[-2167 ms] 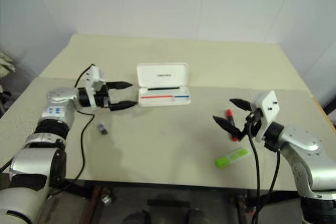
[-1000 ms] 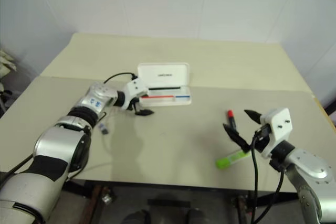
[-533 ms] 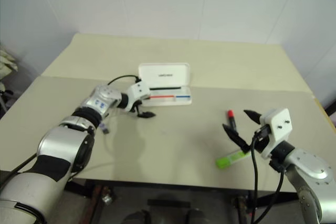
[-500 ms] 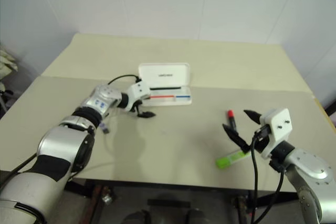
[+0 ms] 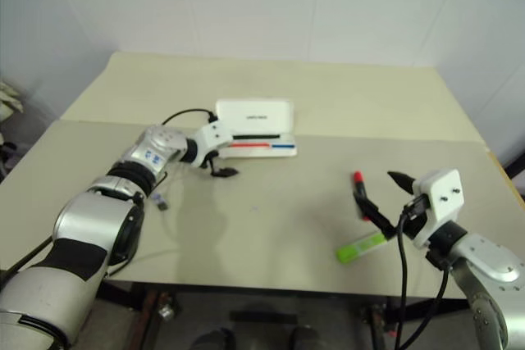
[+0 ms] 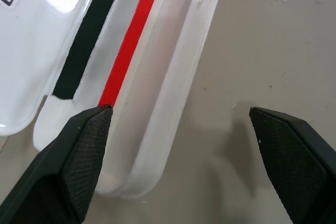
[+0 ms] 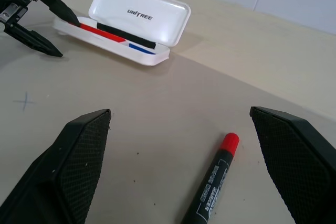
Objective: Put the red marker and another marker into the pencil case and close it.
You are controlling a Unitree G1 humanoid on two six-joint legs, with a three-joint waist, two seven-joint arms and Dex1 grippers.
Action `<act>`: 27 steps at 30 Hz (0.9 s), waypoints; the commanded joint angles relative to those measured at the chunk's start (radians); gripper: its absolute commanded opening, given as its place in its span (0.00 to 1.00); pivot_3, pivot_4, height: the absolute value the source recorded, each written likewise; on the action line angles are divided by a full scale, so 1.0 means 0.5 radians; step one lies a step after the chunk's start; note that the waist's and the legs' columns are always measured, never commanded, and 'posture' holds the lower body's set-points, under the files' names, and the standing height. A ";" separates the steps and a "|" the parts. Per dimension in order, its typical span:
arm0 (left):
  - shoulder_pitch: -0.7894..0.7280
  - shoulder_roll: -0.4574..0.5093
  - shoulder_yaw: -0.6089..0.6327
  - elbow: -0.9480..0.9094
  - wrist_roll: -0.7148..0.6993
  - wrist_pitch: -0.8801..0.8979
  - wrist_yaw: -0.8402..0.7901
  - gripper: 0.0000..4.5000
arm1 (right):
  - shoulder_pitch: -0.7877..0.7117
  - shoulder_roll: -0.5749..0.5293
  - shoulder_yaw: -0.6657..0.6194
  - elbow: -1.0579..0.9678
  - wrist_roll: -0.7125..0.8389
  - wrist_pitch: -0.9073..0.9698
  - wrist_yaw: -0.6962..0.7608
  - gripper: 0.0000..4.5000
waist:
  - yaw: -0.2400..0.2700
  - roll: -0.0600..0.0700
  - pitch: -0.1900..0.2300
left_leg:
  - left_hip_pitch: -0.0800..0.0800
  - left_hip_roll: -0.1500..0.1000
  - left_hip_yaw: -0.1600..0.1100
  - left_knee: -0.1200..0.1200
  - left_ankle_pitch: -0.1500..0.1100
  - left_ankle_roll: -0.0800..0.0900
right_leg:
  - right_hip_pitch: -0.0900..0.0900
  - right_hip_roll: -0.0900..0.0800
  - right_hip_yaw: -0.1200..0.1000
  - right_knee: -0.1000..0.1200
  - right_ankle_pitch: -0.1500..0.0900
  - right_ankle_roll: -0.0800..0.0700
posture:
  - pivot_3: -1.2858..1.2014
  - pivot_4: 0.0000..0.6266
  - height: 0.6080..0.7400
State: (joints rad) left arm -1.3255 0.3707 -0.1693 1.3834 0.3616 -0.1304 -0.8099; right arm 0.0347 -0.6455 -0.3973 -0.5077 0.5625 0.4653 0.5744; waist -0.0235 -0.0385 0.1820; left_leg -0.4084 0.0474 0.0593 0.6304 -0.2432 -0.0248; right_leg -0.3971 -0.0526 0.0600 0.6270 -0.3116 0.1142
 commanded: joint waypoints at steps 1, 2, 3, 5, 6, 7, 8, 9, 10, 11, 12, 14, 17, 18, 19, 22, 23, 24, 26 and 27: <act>-0.047 0.009 0.013 -0.018 0.013 0.032 0.048 0.90 | -0.040 -0.002 -0.023 -0.032 0.016 0.000 -0.030 1.00 | -0.001 0.000 0.000 | 0.000 0.000 0.000 0.000 0.000 0.000 | 0.000 0.000 0.000 0.000 0.000 0.000 | 0.52 0.24 1.00; -0.042 0.005 0.013 -0.017 0.011 0.038 0.040 0.86 | -0.047 -0.003 -0.023 -0.029 0.015 0.004 -0.029 1.00 | -0.001 0.000 0.000 | 0.000 0.000 0.000 0.000 0.000 0.000 | 0.000 0.000 0.000 0.000 0.000 0.000 | 0.52 0.24 1.00; -0.040 0.002 0.014 -0.017 0.009 0.041 0.035 0.78 | -0.050 -0.004 -0.023 -0.028 0.014 0.007 -0.029 1.00 | -0.001 0.000 0.000 | 0.000 0.000 0.000 0.000 0.000 0.000 | 0.000 0.000 0.000 0.001 0.000 0.000 | 0.52 0.24 1.00; -0.031 -0.010 0.021 -0.016 0.001 0.054 0.033 0.63 | -0.049 -0.004 -0.030 -0.032 0.014 0.013 -0.029 1.00 | 0.000 0.000 0.000 | 0.000 0.000 0.000 -0.001 0.000 0.000 | 0.000 0.000 0.000 0.000 0.000 0.000 | 0.52 0.24 1.00; -0.028 -0.013 0.026 -0.016 -0.004 0.061 0.034 0.57 | -0.048 -0.004 -0.034 -0.035 0.014 0.016 -0.029 1.00 | 0.001 0.000 0.000 | 0.000 0.000 0.000 -0.001 0.000 0.000 | 0.000 0.000 0.000 0.000 0.000 0.000 | 0.52 0.24 1.00; -0.026 -0.016 0.028 -0.016 -0.006 0.064 0.033 0.49 | -0.046 -0.004 -0.038 -0.039 0.015 0.019 -0.029 1.00 | 0.001 0.000 0.000 | 0.000 0.000 0.000 -0.001 0.000 0.000 | 0.000 0.000 0.000 0.000 0.000 0.000 | 0.52 0.24 1.00; -0.024 -0.019 0.028 -0.016 -0.007 0.065 0.029 0.41 | -0.041 -0.006 -0.048 -0.045 0.017 0.025 -0.030 1.00 | 0.002 0.000 0.000 | 0.000 0.000 0.000 -0.001 0.000 0.000 | 0.000 0.000 0.000 -0.001 0.000 0.000 | 0.52 0.24 1.00; -0.023 -0.021 0.027 -0.016 -0.006 0.064 0.026 0.33 | -0.037 -0.007 -0.054 -0.048 0.018 0.028 -0.030 1.00 | 0.002 0.000 0.000 | 0.000 0.000 0.000 -0.001 0.000 0.000 | 0.000 0.000 0.000 -0.001 0.000 0.000 | 0.52 0.24 1.00; -0.022 -0.024 0.031 -0.016 -0.011 0.063 0.019 0.27 | -0.031 -0.009 -0.063 -0.053 0.019 0.032 -0.030 1.00 | 0.002 0.000 0.000 | 0.000 0.000 0.000 -0.001 0.000 0.000 | 0.000 0.000 0.000 -0.001 0.000 0.000 | 0.52 0.24 1.00; -0.021 -0.027 0.034 -0.017 -0.014 0.063 0.013 0.18 | -0.026 -0.010 -0.069 -0.056 0.020 0.034 -0.031 1.00 | 0.002 0.000 0.000 | 0.000 0.000 0.000 0.000 0.000 0.000 | 0.000 0.000 0.000 0.000 0.000 0.000 | 0.52 0.24 1.00; -0.019 -0.028 0.038 -0.017 -0.019 0.061 0.002 0.12 | -0.022 -0.010 -0.074 -0.062 0.023 0.036 -0.031 1.00 | 0.002 0.000 0.000 | 0.000 0.000 0.000 0.000 0.000 0.000 | 0.000 0.000 0.000 0.000 0.000 0.000 | 0.52 0.24 1.00; -0.014 -0.031 0.047 -0.019 -0.027 0.053 -0.015 0.00 | -0.021 -0.012 -0.081 -0.064 0.024 0.038 -0.032 1.00 | 0.001 0.000 0.000 | 0.000 0.000 0.000 0.000 0.000 0.000 | 0.000 0.000 0.000 0.000 0.000 0.000 | 0.52 0.24 1.00; -0.007 -0.031 0.059 -0.021 -0.035 0.043 -0.047 0.00 | -0.027 -0.015 -0.081 -0.059 0.023 0.039 -0.031 1.00 | 0.001 0.000 0.000 | 0.000 0.000 0.000 0.000 0.000 0.000 | 0.000 0.000 0.000 0.000 0.000 0.000 | 0.52 0.24 1.00; -0.005 -0.030 0.061 -0.022 -0.036 0.040 -0.053 0.00 | -0.033 -0.017 -0.079 -0.057 0.023 0.040 -0.031 1.00 | 0.001 0.000 0.000 | 0.000 0.000 0.000 0.000 0.000 0.000 | 0.000 0.001 0.000 0.000 0.000 0.000 | 0.52 0.24 1.00; -0.003 -0.029 0.065 -0.023 -0.039 0.036 -0.060 0.00 | -0.038 -0.018 -0.078 -0.054 0.023 0.041 -0.031 1.00 | 0.002 0.000 0.000 | 0.000 0.000 0.000 0.000 0.000 0.000 | 0.000 0.001 0.000 0.000 0.000 0.000 | 0.52 0.24 1.00; 0.003 -0.025 0.082 -0.026 -0.051 0.028 -0.088 0.00 | -0.049 -0.021 -0.072 -0.048 0.022 0.042 -0.027 1.00 | 0.002 0.000 0.000 | 0.000 0.000 0.000 0.000 0.000 0.000 | 0.000 0.001 0.000 0.000 0.000 0.000 | 0.52 0.24 1.00; 0.004 -0.022 0.091 -0.028 -0.056 0.020 -0.093 0.00 | -0.052 -0.022 -0.070 -0.045 0.021 0.041 -0.024 1.00 | 0.002 0.000 0.000 | 0.000 0.000 0.000 0.000 0.000 0.000 | 0.000 0.001 0.000 0.000 0.000 0.000 | 0.52 0.24 1.00; 0.004 -0.020 0.098 -0.030 -0.058 0.015 -0.096 0.00 | -0.054 -0.024 -0.070 -0.043 0.021 0.040 -0.021 1.00 | 0.002 0.000 0.000 | 0.000 0.000 0.000 0.000 0.000 0.000 | 0.000 0.001 0.000 0.000 0.000 0.000 | 0.52 0.24 1.00; 0.000 -0.010 0.114 -0.038 -0.071 -0.011 -0.132 0.00 | -0.061 -0.029 -0.071 -0.038 0.022 0.042 -0.015 1.00 | 0.002 0.000 0.000 | 0.000 0.000 0.000 0.000 0.000 0.000 | 0.000 0.001 0.000 0.000 0.000 0.000 | 0.52 0.24 1.00; -0.002 -0.007 0.120 -0.040 -0.077 -0.020 -0.147 0.00 | -0.063 -0.031 -0.072 -0.036 0.022 0.043 -0.012 1.00 | 0.002 0.000 0.000 | 0.000 0.000 0.000 0.000 0.000 0.000 | 0.000 0.001 0.000 0.000 0.000 0.000 | 0.52 0.24 1.00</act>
State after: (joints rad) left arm -1.3196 0.3563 -0.1331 1.3852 0.3484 -0.1136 -0.8696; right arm 0.0137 -0.6462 -0.4003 -0.5068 0.5621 0.4897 0.5743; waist -0.0223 -0.0385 0.1820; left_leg -0.4085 0.0474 0.0593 0.6303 -0.2433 -0.0248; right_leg -0.3971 -0.0523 0.0602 0.6270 -0.3116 0.1143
